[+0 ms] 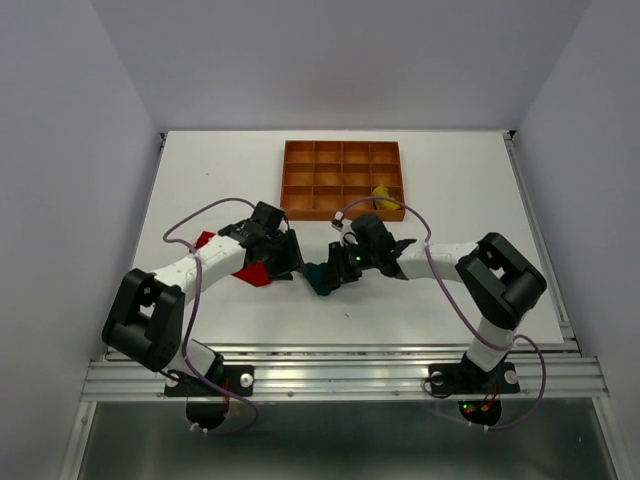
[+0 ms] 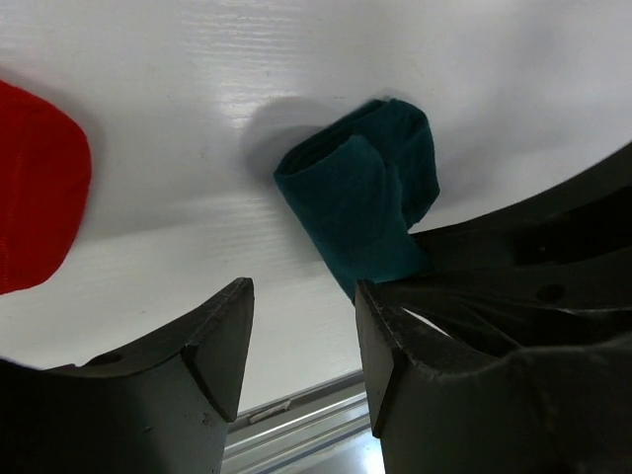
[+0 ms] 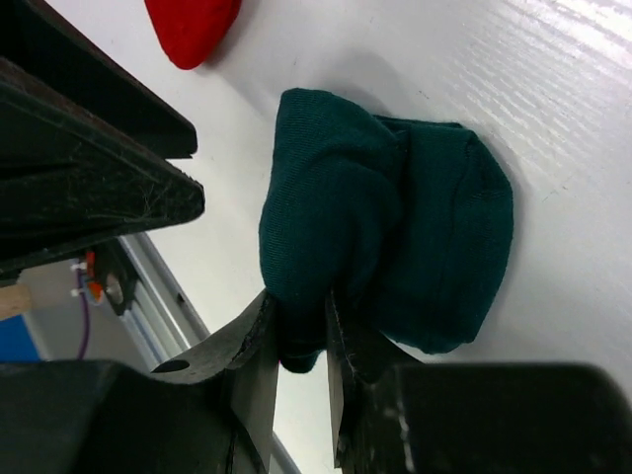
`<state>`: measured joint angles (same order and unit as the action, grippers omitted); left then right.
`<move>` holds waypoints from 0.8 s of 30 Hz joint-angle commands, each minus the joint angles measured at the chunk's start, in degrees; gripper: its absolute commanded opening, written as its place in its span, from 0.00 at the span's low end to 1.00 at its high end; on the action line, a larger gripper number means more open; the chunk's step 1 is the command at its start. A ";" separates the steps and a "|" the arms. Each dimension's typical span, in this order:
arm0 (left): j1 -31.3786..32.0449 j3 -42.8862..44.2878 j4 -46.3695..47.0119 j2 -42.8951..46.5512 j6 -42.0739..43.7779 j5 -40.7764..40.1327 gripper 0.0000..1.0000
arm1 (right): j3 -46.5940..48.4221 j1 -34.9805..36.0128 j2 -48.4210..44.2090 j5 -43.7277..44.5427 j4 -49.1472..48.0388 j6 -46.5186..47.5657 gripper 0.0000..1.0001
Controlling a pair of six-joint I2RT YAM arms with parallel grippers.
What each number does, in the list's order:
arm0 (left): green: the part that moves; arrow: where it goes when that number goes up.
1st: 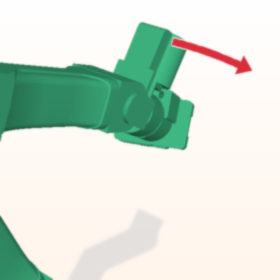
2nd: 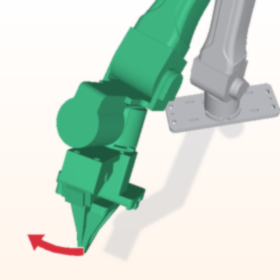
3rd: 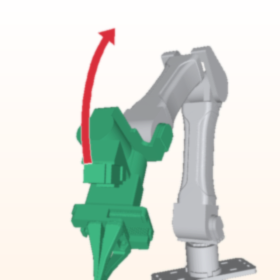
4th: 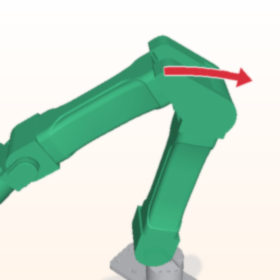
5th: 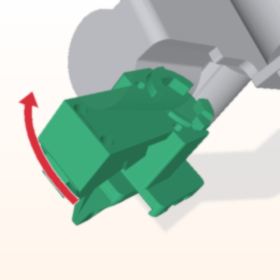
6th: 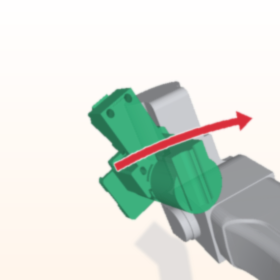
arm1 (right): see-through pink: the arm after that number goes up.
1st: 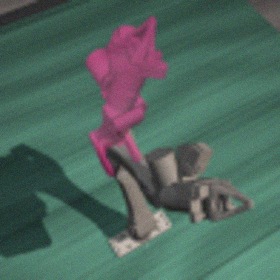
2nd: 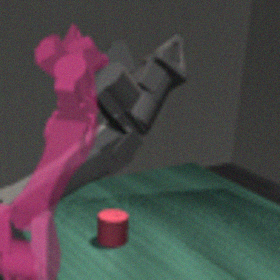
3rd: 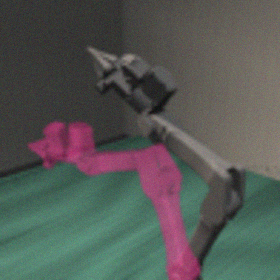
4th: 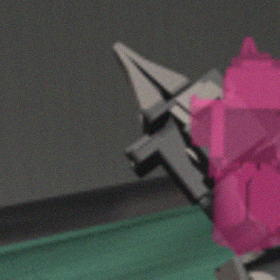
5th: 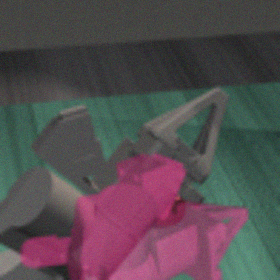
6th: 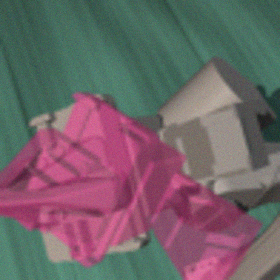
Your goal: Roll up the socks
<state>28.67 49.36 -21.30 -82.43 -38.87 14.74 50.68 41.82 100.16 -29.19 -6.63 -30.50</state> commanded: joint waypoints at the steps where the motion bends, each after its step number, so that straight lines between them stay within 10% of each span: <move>1: 0.69 -0.59 4.77 0.52 0.11 2.75 0.56 | -0.93 -2.00 1.97 -7.10 -2.84 -4.91 0.10; 24: 2.18 5.39 7.15 -10.37 1.17 4.86 0.56 | -3.30 -8.86 9.88 -11.42 -5.76 -15.02 0.13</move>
<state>30.28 52.12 -15.59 -91.83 -38.72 18.44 48.64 33.67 107.94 -42.63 -13.93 -44.23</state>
